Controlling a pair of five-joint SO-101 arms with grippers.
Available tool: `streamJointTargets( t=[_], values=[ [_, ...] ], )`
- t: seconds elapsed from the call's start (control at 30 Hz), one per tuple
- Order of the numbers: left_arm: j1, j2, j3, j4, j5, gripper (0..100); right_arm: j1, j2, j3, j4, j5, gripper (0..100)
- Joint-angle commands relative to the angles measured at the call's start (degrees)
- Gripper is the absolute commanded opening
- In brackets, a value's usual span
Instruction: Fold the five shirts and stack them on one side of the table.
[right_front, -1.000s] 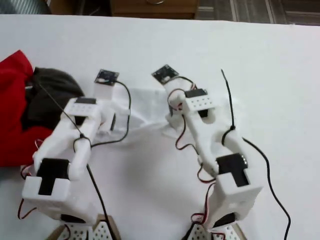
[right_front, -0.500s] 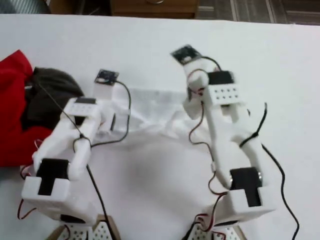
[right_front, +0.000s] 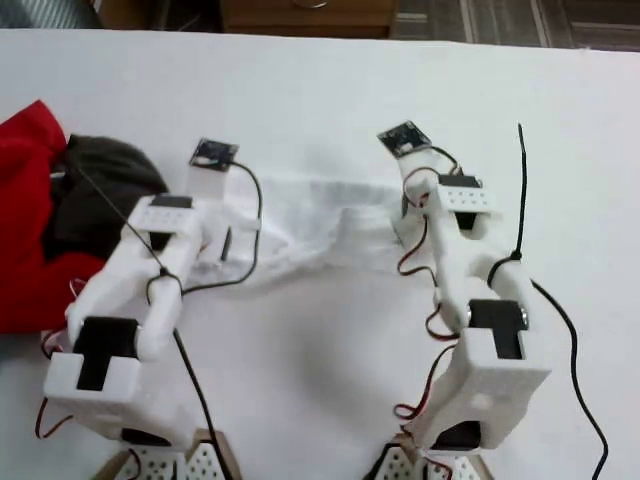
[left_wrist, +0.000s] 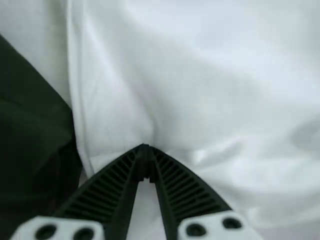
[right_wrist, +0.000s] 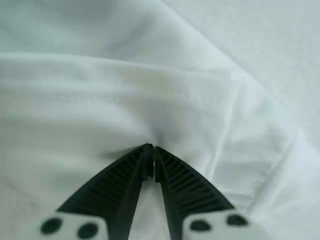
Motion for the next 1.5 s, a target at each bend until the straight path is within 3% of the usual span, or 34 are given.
streamJointTargets(
  t=[0.0, 0.23, 0.43, 0.7, 0.8, 0.97, 1.17, 1.47],
  values=[
    [-1.3, -1.6, 0.0, -0.5, -0.1, 3, 0.3, -0.7, -2.9, 2.5, 0.4, 2.0],
    [-1.3, -1.6, 0.0, -0.5, -0.1, 3, 3.1, -14.9, -3.8, 15.2, 0.4, 2.0],
    [-1.3, -1.6, 0.0, -0.5, -0.1, 3, 3.3, -23.0, 9.3, 17.4, 0.5, 2.0],
    [-1.1, -1.6, 0.0, -0.5, -0.1, 3, 9.4, -23.3, 22.6, -5.9, 0.5, 2.0],
    [-1.0, -1.7, 0.0, -0.4, -0.1, 3, 11.1, -22.7, 23.1, -8.0, 1.1, 2.1],
    [-1.0, -2.1, -0.6, 0.8, -0.1, 3, 12.3, -17.2, 22.9, -8.1, 9.3, 2.0],
    [-1.3, -2.2, -7.9, 11.6, -0.1, 3, 13.4, -20.0, 22.9, -4.5, 10.9, 2.0],
    [-1.1, -2.2, -23.8, 26.8, -0.1, 3, 13.1, -44.7, 22.9, 4.4, 10.5, 2.0]
  ],
)
